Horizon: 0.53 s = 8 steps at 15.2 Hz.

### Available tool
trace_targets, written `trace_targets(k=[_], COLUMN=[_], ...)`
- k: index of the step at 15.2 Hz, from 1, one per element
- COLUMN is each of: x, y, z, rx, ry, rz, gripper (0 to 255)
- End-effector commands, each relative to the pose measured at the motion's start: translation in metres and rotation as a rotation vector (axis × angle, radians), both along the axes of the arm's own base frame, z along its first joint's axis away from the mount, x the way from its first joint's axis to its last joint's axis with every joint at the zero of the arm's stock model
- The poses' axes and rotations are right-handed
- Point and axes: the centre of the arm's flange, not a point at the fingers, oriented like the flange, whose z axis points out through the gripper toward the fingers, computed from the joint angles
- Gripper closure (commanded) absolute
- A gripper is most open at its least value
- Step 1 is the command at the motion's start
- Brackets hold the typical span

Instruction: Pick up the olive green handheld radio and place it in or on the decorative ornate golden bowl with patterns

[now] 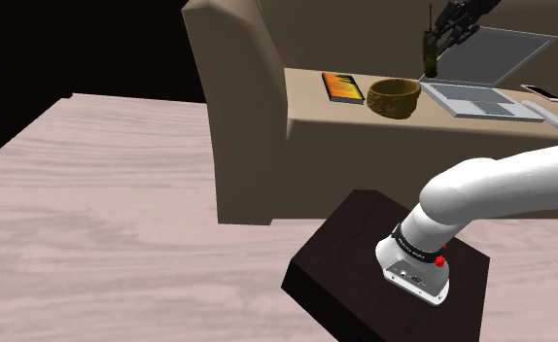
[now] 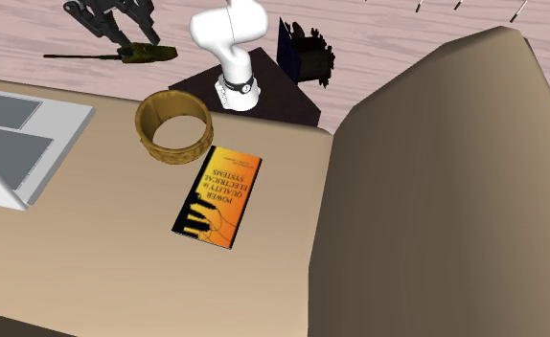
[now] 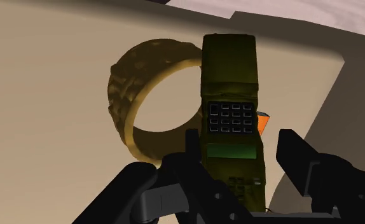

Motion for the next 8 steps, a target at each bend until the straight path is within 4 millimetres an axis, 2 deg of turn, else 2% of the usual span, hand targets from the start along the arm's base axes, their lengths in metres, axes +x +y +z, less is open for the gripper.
trace_targets(k=[1, 8], x=[0.0, 0.0], y=[0.0, 0.0], z=[-0.011, -0.048], rx=[0.0, 0.0], ry=[0.0, 0.0], rz=[0.0, 0.0], gripper=[255, 255])
